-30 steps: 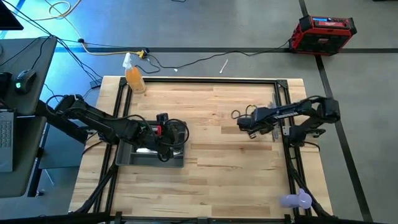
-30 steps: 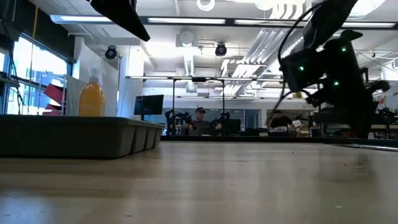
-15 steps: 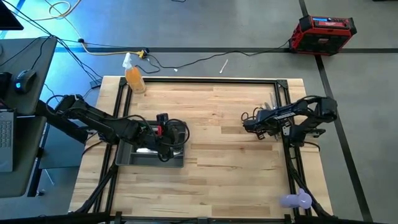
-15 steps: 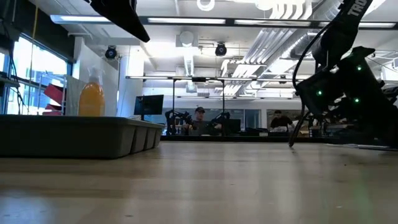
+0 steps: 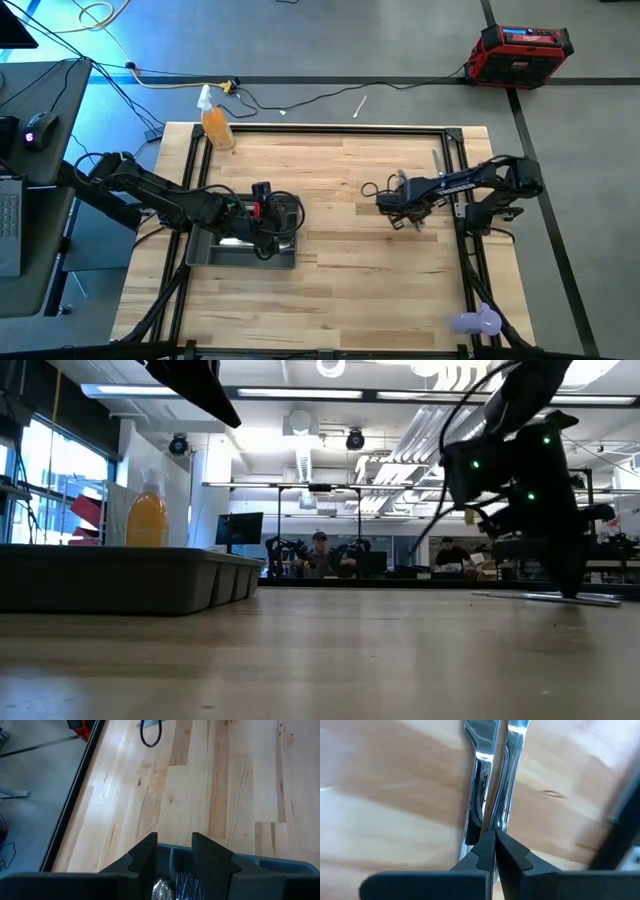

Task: Sort silverware
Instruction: Put the silver knife into the black silverware tray

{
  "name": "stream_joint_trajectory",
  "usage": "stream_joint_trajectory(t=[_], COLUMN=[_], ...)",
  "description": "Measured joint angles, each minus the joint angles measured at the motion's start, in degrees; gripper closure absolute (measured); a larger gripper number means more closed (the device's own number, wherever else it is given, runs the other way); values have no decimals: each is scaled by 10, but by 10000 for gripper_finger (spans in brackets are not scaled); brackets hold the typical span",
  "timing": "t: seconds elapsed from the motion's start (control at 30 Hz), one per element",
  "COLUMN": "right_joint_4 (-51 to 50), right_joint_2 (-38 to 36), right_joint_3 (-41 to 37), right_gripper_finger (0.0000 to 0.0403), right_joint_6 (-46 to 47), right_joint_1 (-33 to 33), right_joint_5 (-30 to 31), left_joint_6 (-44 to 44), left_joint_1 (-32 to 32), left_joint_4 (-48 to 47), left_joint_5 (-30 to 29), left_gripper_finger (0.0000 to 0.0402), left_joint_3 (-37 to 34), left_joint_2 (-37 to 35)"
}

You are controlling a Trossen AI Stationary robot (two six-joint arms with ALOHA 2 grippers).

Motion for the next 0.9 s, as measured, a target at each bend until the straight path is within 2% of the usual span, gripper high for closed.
stream_joint_trajectory(t=[0.07, 0.27, 0.4, 0.57, 0.67, 0.9], right_joint_4=[3, 57, 133, 134, 137, 150], right_joint_2=[1, 1, 1, 1, 1, -5], right_joint_3=[15, 45, 36, 17, 7, -4], right_gripper_finger=[403, 403, 403, 395, 367, 273], right_joint_6=[-11, -67, -109, -124, -145, -186], right_joint_1=[6, 15, 8, -22, -39, -59], right_joint_5=[-3, 36, 43, 52, 48, 20], left_joint_6=[0, 0, -1, -3, -4, -5], left_joint_1=[0, 0, 0, 0, 0, 0], left_joint_4=[0, 0, -1, -1, -1, 0], left_joint_5=[0, -1, -1, -1, 0, 3], left_gripper_finger=[298, 298, 298, 298, 298, 298], left_joint_3=[0, 0, 0, 0, 0, 0], left_joint_2=[0, 0, 0, 0, 0, 1])
